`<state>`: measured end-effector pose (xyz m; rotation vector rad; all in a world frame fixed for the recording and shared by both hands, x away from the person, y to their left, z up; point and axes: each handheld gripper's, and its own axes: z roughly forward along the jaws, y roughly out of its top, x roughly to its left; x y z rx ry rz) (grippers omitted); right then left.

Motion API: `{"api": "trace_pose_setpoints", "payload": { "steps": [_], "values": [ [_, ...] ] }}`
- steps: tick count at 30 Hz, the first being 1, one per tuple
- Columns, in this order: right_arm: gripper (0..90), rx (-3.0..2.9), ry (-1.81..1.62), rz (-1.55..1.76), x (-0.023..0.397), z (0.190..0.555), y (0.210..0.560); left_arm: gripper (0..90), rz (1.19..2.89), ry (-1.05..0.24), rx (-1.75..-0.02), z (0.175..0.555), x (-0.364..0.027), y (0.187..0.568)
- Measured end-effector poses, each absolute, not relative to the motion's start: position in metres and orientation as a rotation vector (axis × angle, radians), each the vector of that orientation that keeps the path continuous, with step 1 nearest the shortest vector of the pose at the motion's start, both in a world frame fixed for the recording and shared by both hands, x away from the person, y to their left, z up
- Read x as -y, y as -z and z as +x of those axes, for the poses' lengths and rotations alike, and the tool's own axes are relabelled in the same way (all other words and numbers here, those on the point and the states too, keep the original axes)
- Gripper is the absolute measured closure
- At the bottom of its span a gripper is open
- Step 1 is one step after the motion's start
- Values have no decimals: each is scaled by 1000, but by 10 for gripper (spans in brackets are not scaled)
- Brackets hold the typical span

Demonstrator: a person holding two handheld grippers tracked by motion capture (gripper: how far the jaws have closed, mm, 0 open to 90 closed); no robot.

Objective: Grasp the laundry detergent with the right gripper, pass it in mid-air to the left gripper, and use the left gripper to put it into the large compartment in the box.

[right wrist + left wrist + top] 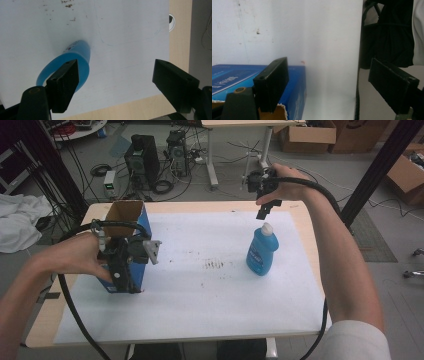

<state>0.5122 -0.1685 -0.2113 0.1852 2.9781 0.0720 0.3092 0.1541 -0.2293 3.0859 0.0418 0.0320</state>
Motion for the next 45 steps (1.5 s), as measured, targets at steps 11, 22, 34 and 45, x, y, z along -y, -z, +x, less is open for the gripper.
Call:
{"api": "trace_pose_setpoints", "payload": {
  "steps": [11, 22, 34, 45],
  "values": [
    [209, -2957, -144, 286, 177, 489, 204, 175, 3081, -39, -54, 308, -157, 229],
    [206, -2982, -178, 364, 186, 466, 202, 175, 3078, -30, -41, 308, -157, 231],
    [207, -3003, -130, 382, 191, 449, 205, 175, 3081, -25, -34, 307, -155, 233],
    [198, -2928, -133, 650, 198, 437, 213, 174, 3072, -16, -35, 306, -157, 235]
  ]
}}
